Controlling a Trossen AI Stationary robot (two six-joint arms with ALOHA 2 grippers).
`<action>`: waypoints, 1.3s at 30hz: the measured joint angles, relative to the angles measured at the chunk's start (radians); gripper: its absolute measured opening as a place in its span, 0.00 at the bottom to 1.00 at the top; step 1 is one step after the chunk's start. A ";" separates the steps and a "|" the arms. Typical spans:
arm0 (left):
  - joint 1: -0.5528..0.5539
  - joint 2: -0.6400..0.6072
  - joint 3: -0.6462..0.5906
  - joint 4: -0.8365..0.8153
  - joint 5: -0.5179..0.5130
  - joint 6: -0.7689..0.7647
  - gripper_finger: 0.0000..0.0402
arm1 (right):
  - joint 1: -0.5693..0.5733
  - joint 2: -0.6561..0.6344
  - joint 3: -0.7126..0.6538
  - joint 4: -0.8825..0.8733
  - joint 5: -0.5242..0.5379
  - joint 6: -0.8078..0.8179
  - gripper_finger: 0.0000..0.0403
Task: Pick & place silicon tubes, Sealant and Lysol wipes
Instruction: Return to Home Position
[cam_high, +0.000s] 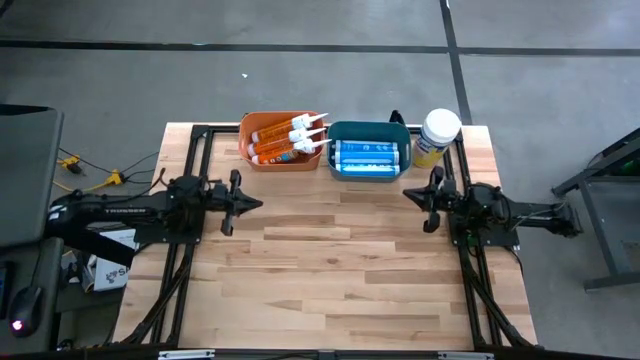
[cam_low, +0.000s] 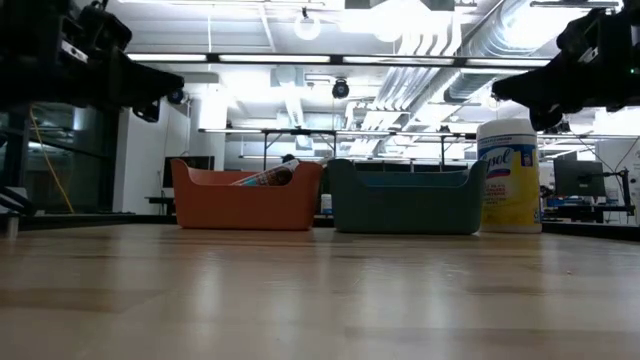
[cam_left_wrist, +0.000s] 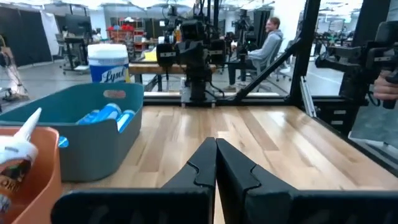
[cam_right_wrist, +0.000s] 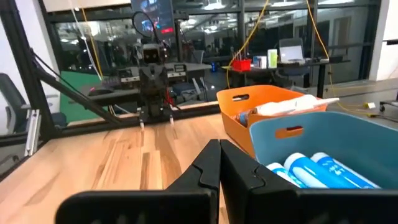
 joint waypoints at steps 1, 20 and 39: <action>0.006 0.000 0.000 -0.009 0.006 0.000 0.00 | 0.000 0.000 0.000 -0.006 0.000 0.000 0.00; 0.013 -0.047 0.000 0.013 0.053 0.013 0.00 | 0.000 0.000 0.000 -0.031 -0.018 0.014 0.00; -0.058 -0.414 -0.001 -0.378 -0.086 -0.052 0.00 | 0.000 0.004 -0.001 -0.033 -0.012 0.042 0.00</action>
